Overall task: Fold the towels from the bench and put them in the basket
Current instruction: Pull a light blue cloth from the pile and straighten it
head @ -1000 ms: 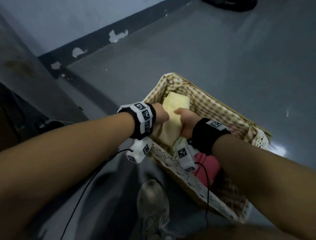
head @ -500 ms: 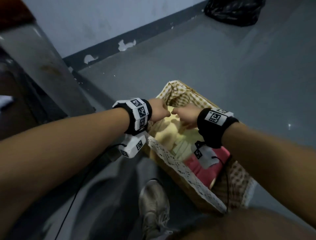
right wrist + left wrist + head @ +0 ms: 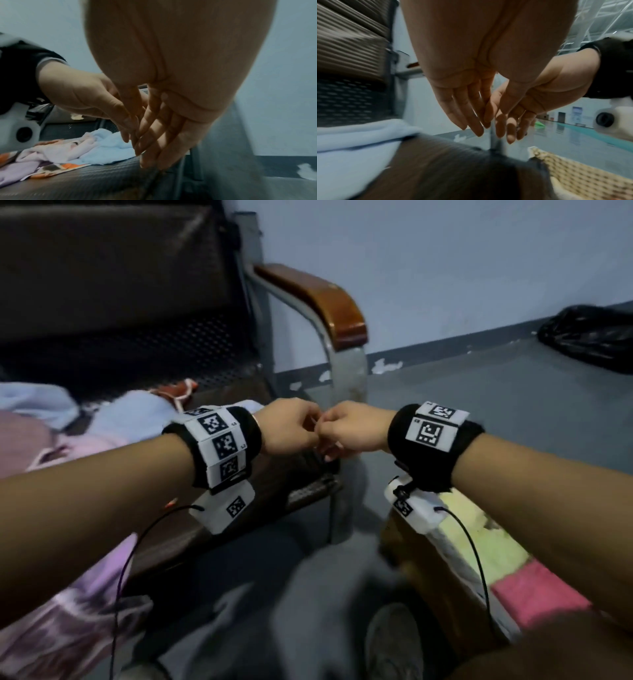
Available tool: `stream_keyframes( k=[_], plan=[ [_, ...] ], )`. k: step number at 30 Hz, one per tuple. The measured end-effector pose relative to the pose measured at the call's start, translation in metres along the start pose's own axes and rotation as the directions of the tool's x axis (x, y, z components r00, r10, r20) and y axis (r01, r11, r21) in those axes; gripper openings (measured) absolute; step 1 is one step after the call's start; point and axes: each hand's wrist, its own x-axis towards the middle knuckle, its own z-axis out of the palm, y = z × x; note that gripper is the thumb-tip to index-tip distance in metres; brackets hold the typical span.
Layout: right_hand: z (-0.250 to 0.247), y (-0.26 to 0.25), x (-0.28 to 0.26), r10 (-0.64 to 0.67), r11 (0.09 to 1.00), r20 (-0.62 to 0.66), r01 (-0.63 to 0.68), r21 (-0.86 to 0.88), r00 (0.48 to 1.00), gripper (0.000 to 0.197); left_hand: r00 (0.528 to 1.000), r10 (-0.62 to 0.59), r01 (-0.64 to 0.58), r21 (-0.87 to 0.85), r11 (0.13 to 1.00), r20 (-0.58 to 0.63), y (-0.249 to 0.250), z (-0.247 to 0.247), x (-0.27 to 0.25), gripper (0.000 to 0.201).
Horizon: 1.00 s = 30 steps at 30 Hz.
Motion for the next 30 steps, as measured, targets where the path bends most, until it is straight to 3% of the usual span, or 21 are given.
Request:
stream_keyframes(
  k=[3, 6, 11, 13, 15, 18, 20, 24, 27, 30],
  plan=[
    [0.038, -0.035, 0.04, -0.079, 0.986, 0.047, 0.085, -0.147, 0.996, 0.024, 0.995, -0.07, 0.07, 0.0, 0.998, -0.069, -0.058, -0.01, -0.035, 0.025],
    [0.068, -0.056, 0.075, -0.169, 0.879, 0.047, 0.172, -0.444, 0.985, 0.027, 0.98, -0.19, 0.193, 0.059, 0.979, -0.053, -0.11, -0.014, -0.057, 0.034],
    [0.105, -0.064, 0.123, -0.263, 0.704, 0.033, 0.215, -0.677, 0.964, 0.075, 0.937, -0.35, 0.343, 0.225, 0.912, -0.009, -0.18, -0.006, -0.079, 0.044],
    [0.111, -0.071, 0.136, -0.254, 0.677, 0.048, 0.213, -0.704, 0.966, 0.087, 0.925, -0.378, 0.355, 0.252, 0.9, 0.046, -0.198, -0.004, -0.087, 0.05],
    [0.112, -0.08, 0.145, -0.258, 0.653, 0.084, 0.238, -0.719, 0.962, 0.073, 0.932, -0.363, 0.349, 0.227, 0.909, 0.02, -0.207, -0.003, -0.092, 0.054],
    [0.115, -0.09, 0.15, -0.173, 0.589, 0.133, 0.211, -0.78, 0.976, 0.021, 0.933, -0.357, 0.356, 0.202, 0.912, -0.033, -0.21, 0.001, -0.091, 0.058],
    [0.119, -0.094, 0.149, -0.142, 0.619, 0.125, 0.186, -0.763, 0.982, 0.007, 0.931, -0.362, 0.364, 0.202, 0.909, -0.049, -0.209, 0.004, -0.089, 0.063],
    [0.111, -0.109, 0.133, -0.235, 0.91, -0.021, 0.212, -0.357, 0.972, 0.036, 0.905, -0.394, 0.423, 0.231, 0.876, -0.16, -0.208, 0.001, -0.087, 0.073],
    [0.096, -0.119, 0.114, -0.296, 0.951, -0.208, 0.267, -0.156, 0.932, 0.039, 0.878, -0.382, 0.447, 0.211, 0.869, -0.287, -0.203, -0.016, -0.086, 0.047],
    [0.074, -0.113, 0.097, -0.287, 0.958, -0.444, 0.245, -0.152, 0.849, 0.046, 0.838, -0.285, 0.343, 0.041, 0.939, -0.465, -0.187, -0.038, -0.086, 0.024]
  ],
)
